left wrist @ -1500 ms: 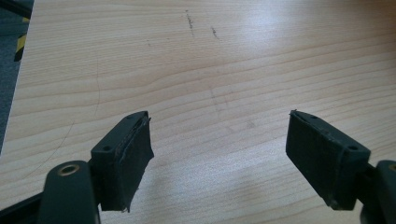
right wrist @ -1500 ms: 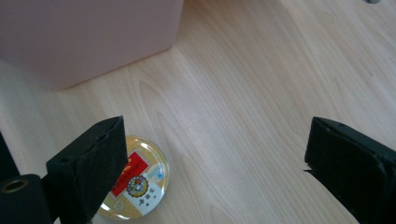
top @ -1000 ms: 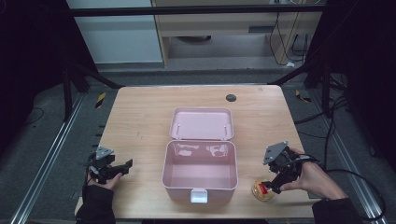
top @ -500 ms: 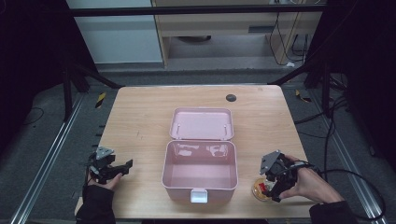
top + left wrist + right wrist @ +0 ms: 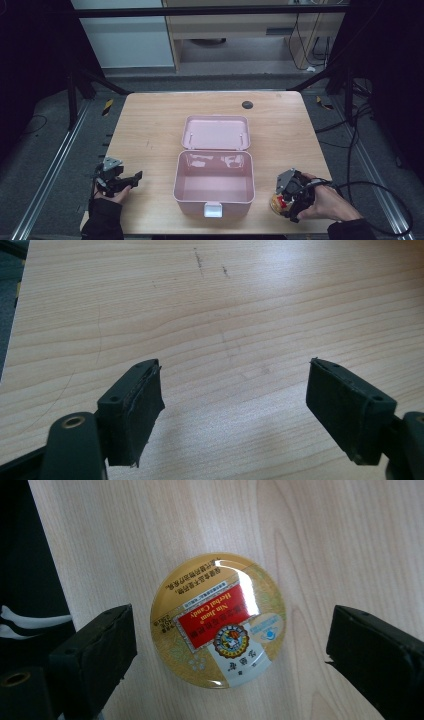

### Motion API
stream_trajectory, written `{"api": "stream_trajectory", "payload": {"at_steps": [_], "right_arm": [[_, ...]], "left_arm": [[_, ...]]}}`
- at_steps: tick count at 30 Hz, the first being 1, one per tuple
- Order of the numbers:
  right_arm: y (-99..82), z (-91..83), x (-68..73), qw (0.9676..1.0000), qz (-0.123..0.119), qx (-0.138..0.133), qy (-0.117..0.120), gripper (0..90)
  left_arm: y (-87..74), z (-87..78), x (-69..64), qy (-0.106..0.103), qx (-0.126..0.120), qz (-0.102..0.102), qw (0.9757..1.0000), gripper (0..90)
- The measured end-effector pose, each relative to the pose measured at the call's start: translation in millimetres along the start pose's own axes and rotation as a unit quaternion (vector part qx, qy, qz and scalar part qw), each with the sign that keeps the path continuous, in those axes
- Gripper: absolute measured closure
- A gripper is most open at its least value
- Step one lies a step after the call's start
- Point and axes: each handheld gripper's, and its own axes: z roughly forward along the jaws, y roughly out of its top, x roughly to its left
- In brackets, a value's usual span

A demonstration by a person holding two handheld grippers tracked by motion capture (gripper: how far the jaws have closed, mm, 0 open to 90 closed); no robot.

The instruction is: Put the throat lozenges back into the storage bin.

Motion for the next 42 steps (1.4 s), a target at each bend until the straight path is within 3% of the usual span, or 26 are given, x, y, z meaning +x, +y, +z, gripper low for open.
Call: {"api": "stream_trajectory", "payload": {"at_steps": [28,36,42], "right_arm": [[4.4,26.7,0.5,0.9986,-0.028,0.035,0.027,16.6],[4.9,28.2,-0.6,0.9985,-0.025,0.04,0.028,20.0],[4.9,25.5,-1.9,0.9987,-0.009,0.037,0.034,20.6]], "left_arm": [[0.0,0.1,0.3,0.0,0.001,0.001,1.0,21.4],[0.0,-0.2,0.5,0.0,0.002,0.001,1.0,21.5],[0.2,-0.5,0.3,0.001,0.001,0.001,1.0,21.5]]}}
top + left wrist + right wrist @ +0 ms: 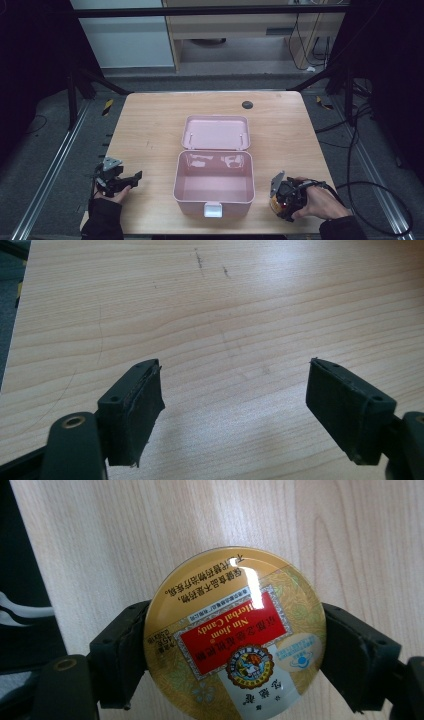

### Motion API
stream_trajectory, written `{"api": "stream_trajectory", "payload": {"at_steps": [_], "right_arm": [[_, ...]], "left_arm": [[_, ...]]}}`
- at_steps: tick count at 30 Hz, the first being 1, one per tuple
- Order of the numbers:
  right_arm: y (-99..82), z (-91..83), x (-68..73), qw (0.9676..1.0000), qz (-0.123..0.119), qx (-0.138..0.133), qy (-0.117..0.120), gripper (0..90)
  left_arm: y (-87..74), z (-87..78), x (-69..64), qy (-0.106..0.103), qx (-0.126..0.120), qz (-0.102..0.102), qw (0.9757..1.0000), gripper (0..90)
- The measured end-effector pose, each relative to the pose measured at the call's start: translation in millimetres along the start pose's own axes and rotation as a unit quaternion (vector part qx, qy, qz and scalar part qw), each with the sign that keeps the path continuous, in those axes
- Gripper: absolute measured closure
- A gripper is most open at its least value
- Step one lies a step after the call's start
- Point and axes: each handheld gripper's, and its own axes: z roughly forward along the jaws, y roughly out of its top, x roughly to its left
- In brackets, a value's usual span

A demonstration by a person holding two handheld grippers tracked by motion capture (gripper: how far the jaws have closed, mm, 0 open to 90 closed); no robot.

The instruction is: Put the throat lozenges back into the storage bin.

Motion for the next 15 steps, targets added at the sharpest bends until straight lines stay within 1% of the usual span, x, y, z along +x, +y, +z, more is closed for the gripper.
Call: {"api": "stream_trajectory", "payload": {"at_steps": [2,3,5,8,10,12,15], "right_arm": [[-0.4,-1.7,-0.4,1.0,0.003,-0.005,0.001,20.6],[-0.6,-7.4,-1.1,0.9999,0.008,-0.01,-0.001,20.6],[-0.7,-9.3,-1.1,0.9999,0.01,-0.012,-0.002,20.6],[0.4,-22.5,-1.1,0.9994,0.016,-0.028,-0.008,20.6],[1.3,-29.5,-2.0,0.9991,0.015,-0.037,-0.016,20.7],[2.6,-37.2,-2.2,0.9988,0.021,-0.042,-0.018,20.6],[4.5,-47.2,-3.5,0.9983,0.022,-0.049,-0.024,20.6]], "left_arm": [[0.0,0.1,0.0,0.0,0.0,0.0,1.0,21.5],[0.0,0.1,-0.1,0.0,0.0,0.0,1.0,21.5],[0.0,0.1,-0.2,0.0,0.0,0.0,1.0,21.5],[0.0,0.3,-0.7,-0.001,0.001,0.0,1.0,21.5],[0.0,0.3,-0.8,-0.001,0.002,0.001,1.0,21.5],[0.1,0.3,-0.9,-0.002,0.002,0.002,1.0,21.4],[0.0,0.5,-1.0,-0.002,0.002,0.002,1.0,21.5]]}}
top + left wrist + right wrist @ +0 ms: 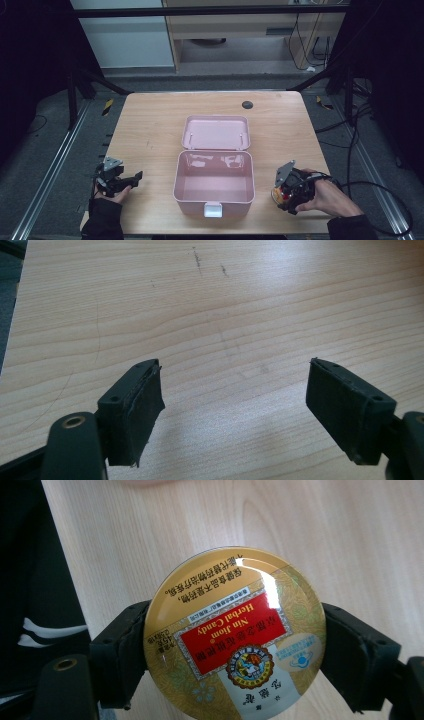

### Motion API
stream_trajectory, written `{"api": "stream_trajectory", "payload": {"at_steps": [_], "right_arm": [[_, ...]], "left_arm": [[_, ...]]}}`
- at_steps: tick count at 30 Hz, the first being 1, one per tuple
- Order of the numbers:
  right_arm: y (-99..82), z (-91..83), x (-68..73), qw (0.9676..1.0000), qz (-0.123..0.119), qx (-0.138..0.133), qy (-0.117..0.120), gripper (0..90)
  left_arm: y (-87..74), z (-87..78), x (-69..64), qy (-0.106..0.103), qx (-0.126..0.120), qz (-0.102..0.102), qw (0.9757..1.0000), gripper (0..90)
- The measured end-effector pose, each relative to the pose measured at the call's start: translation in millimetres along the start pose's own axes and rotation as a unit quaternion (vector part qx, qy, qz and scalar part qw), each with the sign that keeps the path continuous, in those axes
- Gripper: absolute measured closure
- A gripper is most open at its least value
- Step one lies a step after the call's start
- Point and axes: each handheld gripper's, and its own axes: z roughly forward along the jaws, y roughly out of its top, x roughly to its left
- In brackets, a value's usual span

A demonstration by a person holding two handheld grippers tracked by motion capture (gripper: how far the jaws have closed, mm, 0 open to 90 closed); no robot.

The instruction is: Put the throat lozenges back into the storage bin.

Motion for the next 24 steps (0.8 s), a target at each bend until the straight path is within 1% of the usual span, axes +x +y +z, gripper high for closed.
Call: {"api": "stream_trajectory", "payload": {"at_steps": [1,6,9,10,11,12,13,14,15,17,18,19,20,21,24], "right_arm": [[1.5,-4.0,-0.3,1.0,0.003,-0.005,-0.002,20.6],[7.9,-18.4,-3.1,0.9998,-0.002,-0.02,-0.009,20.7],[12.5,-27.4,-4.4,0.9997,-0.001,-0.022,-0.014,20.7],[12.5,-27.4,-4.4,0.9997,-0.001,-0.022,-0.014,20.7],[15.8,-33.5,-5.3,0.9995,0.0,-0.025,-0.017,20.7],[15.8,-33.5,-5.3,0.9995,0.0,-0.025,-0.017,20.7],[19.4,-39.7,-6.2,0.9994,-0.001,-0.028,-0.019,20.7],[19.4,-39.7,-6.2,0.9994,-0.001,-0.028,-0.019,20.7],[23.2,-45.7,-6.4,0.9993,0.0,-0.03,-0.022,20.7],[27.1,-51.3,-7.2,0.9991,-0.001,-0.033,-0.026,20.7],[27.1,-51.3,-7.2,0.9991,-0.001,-0.033,-0.026,20.7],[30.7,-57.0,-8.1,0.9988,-0.002,-0.039,-0.028,20.7],[30.7,-57.0,-8.1,0.9988,-0.002,-0.039,-0.028,20.7],[34.6,-62.1,-8.2,0.9988,0.001,-0.04,-0.029,20.7],[38.4,-66.2,-9.3,0.9986,-0.002,-0.041,-0.032,20.7]], "left_arm": [[0.0,0.0,0.0,0.0,0.0,0.0,1.0,21.5],[0.1,0.0,-0.2,-0.001,0.001,0.0,1.0,21.5],[0.1,0.1,-0.1,-0.001,0.002,0.001,1.0,21.5],[0.1,0.1,-0.1,-0.001,0.002,0.001,1.0,21.5],[0.0,0.2,-0.2,-0.001,0.002,0.001,1.0,21.5],[0.0,0.2,-0.2,-0.001,0.002,0.001,1.0,21.5],[0.0,0.3,-0.3,-0.002,0.003,0.001,1.0,21.5],[0.0,0.3,-0.3,-0.002,0.003,0.001,1.0,21.5],[0.1,0.4,-0.4,-0.002,0.003,0.001,1.0,21.5],[0.0,0.7,-0.6,-0.002,0.004,0.001,1.0,21.6],[0.0,0.7,-0.6,-0.002,0.004,0.001,1.0,21.6],[0.0,0.9,-0.7,-0.002,0.004,0.001,1.0,21.6],[0.0,0.9,-0.7,-0.002,0.004,0.001,1.0,21.6],[0.0,0.8,-0.8,-0.003,0.004,0.001,1.0,21.5],[0.0,0.9,-0.9,-0.003,0.004,0.0,1.0,21.5]]}}
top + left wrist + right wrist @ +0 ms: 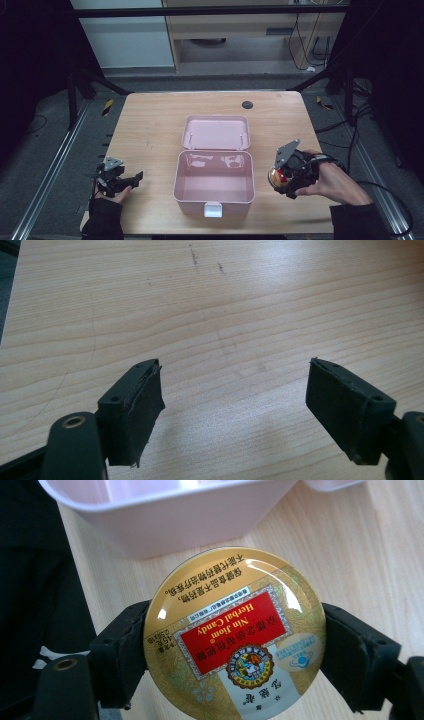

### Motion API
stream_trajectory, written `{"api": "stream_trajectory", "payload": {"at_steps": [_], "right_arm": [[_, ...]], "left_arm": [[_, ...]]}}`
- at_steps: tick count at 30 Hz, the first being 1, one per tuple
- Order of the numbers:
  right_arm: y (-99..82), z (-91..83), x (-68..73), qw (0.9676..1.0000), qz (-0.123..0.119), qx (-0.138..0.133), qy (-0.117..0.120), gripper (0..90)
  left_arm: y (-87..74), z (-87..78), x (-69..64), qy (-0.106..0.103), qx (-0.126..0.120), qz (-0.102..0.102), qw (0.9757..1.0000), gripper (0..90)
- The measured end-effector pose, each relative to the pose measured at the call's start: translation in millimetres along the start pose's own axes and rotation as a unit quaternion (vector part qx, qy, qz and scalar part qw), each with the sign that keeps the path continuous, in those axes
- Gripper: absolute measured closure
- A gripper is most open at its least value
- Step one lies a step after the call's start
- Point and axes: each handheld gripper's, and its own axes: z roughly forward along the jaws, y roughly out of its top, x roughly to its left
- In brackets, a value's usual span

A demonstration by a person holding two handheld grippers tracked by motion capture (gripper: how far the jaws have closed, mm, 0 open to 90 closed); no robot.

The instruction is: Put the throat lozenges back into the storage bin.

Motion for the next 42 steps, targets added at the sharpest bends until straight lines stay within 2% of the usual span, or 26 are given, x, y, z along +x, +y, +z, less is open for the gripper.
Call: {"api": "stream_trajectory", "payload": {"at_steps": [7,20,24,36,42], "right_arm": [[15.8,-11.0,-1.3,0.9999,-0.01,-0.002,-0.001,20.7],[42.7,-20.3,-0.2,0.9997,-0.023,0.001,0.003,20.6],[50.7,-19.7,1.7,0.9993,-0.036,0.002,0.006,20.7],[72.0,-16.0,4.0,0.999,-0.042,0.002,0.014,20.7],[85.5,-7.1,8.0,0.9983,-0.052,0.006,0.024,20.7]], "left_arm": [[0.0,0.1,-0.1,-0.001,0.0,0.0,1.0,21.6],[0.1,0.2,-0.2,-0.002,0.001,0.0,1.0,21.6],[0.1,0.4,-0.3,-0.003,0.001,0.0,1.0,21.6],[0.3,0.1,0.0,-0.003,0.0,0.0,1.0,21.6],[0.3,0.0,-0.1,-0.003,0.0,0.001,1.0,21.6]]}}
